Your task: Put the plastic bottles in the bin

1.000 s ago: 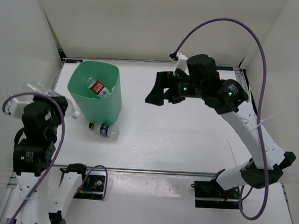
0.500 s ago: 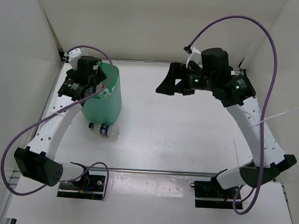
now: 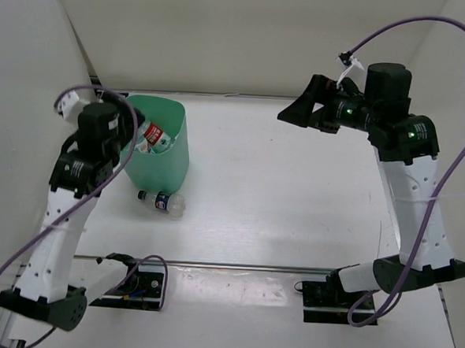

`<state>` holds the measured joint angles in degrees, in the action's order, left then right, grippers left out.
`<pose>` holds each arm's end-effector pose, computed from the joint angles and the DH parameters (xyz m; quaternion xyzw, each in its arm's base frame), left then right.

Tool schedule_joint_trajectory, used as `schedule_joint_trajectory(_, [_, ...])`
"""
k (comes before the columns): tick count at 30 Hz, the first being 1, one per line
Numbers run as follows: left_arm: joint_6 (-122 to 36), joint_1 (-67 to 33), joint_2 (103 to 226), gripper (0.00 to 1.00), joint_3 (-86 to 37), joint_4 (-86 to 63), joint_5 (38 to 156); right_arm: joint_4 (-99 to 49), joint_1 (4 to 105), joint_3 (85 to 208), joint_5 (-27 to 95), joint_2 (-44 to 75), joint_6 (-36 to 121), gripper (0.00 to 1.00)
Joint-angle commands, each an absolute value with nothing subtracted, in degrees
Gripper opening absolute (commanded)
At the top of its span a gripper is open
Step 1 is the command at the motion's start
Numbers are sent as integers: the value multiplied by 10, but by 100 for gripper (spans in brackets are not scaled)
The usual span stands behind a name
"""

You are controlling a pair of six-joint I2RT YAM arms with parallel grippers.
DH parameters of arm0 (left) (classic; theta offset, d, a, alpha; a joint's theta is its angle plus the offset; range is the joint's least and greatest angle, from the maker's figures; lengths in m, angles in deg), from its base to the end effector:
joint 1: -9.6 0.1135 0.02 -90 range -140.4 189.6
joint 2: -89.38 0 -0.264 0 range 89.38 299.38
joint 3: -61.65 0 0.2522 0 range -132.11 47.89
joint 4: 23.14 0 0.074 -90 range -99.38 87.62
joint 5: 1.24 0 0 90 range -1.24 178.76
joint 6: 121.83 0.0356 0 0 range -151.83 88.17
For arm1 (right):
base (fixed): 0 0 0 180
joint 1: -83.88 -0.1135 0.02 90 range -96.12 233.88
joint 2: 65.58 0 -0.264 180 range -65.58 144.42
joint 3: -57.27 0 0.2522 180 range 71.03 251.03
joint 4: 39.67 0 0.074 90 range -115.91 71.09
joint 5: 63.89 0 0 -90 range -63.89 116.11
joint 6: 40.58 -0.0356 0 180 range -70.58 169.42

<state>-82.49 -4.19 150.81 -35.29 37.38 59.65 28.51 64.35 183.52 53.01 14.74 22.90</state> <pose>0.1928 -0.0295 0.4474 -0.3862 0.7318 -0.0980 0.5529 0.2292 0.0984 0.5149 -0.0802 0.8139 0.3898 0.4234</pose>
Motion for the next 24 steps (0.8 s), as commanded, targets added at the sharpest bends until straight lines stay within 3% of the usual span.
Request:
schedule_joint_trajectory(1, [-998,-36,1468,100,-221,429,762,292,644,1877,523,126,237,100])
schedule_joint_trajectory(4, [-1063,-55,1420,100,-66,368,813,292,644,1878,518,119,242,100])
schedule_joint_trajectory(12, [-1118,-102,1501,100,-42,367,803,297,644,1849,505,114,247,100])
schedule_joint_trajectory(24, [-1065,-102,1549,100,-197,407,686,290,644,1855,516,137,259,100])
